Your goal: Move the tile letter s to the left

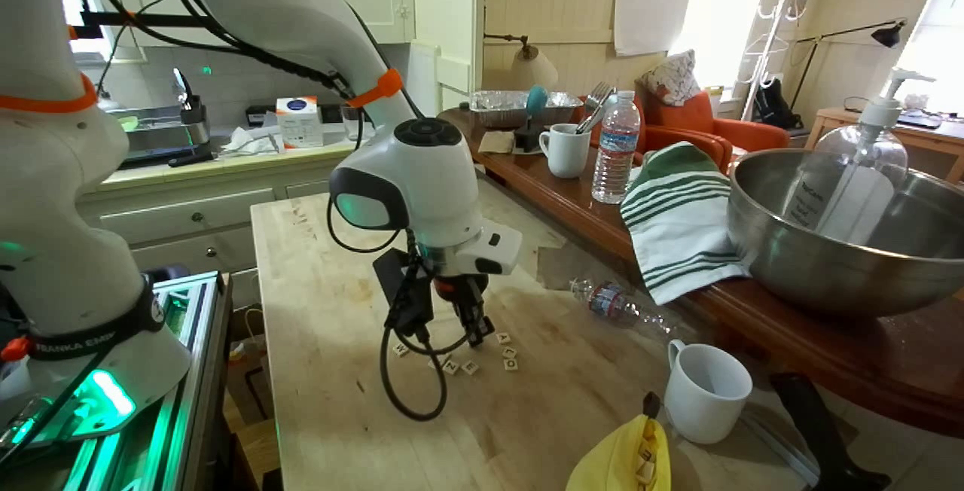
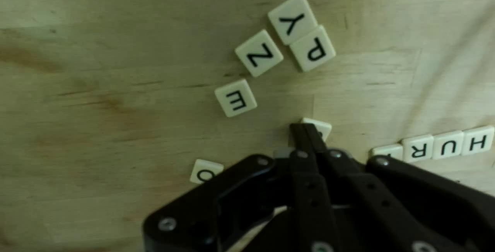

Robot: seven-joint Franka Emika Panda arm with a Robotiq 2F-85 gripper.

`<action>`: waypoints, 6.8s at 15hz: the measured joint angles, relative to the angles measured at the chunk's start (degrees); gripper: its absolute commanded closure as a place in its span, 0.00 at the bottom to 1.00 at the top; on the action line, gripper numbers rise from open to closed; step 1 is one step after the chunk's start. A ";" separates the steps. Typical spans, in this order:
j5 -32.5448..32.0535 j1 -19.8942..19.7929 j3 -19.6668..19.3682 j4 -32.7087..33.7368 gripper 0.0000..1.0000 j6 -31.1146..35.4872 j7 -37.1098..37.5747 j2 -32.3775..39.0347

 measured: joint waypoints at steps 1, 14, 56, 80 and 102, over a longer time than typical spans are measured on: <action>-0.16 0.39 -0.25 0.00 1.00 0.00 2.19 0.01; -9.94 7.05 -4.69 0.71 1.00 -0.04 35.25 0.74; -12.97 8.21 -3.49 3.74 1.00 -7.01 69.27 1.30; -7.76 7.98 -1.39 4.86 1.00 -7.01 64.37 0.92; -12.02 6.18 1.20 1.13 0.00 -21.25 18.30 -9.21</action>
